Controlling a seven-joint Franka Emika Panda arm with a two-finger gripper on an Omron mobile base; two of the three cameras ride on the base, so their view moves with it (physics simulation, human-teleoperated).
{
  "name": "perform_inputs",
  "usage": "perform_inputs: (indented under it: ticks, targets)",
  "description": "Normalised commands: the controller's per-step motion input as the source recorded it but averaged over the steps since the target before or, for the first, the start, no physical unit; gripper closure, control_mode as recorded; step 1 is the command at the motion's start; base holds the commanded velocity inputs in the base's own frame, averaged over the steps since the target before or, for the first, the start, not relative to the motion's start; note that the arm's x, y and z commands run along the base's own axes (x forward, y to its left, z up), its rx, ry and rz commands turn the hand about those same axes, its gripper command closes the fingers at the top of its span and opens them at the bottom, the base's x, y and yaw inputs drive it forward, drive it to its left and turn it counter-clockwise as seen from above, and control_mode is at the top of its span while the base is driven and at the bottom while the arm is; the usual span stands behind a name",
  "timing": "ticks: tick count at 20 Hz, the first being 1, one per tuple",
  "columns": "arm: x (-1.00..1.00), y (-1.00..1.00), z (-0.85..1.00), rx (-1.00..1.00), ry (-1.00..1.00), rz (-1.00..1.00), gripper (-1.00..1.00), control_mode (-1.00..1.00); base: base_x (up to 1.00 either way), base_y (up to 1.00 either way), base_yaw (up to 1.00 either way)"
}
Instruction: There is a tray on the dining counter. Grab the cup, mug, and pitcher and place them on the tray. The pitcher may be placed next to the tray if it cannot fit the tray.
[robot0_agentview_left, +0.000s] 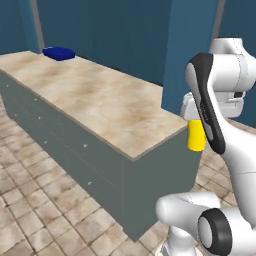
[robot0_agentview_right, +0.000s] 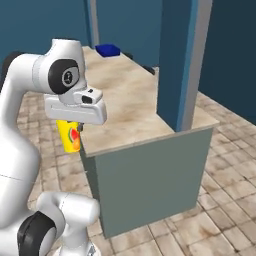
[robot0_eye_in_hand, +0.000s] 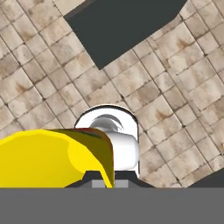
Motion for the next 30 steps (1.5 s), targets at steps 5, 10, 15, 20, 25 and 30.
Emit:
perform_inputs:
  ticks: [5,10,15,20,25,30]
  targets:
    - [0.0,0.0,0.0,0.0,0.0,0.0,1.0,1.0,0.41,-1.0,0.0]
    - [0.0,0.0,0.0,0.0,0.0,0.0,1.0,1.0,0.46,-1.0,0.0]
    - [0.0,0.0,0.0,0.0,0.0,0.0,1.0,1.0,0.32,-1.0,0.0]
    - [0.0,0.0,0.0,0.0,0.0,0.0,1.0,1.0,0.35,-1.0,0.0]
    - [0.0,0.0,0.0,0.0,0.0,0.0,1.0,1.0,0.48,-1.0,0.01]
    - [0.0,0.0,0.0,0.0,0.0,0.0,1.0,1.0,0.55,-1.0,0.03]
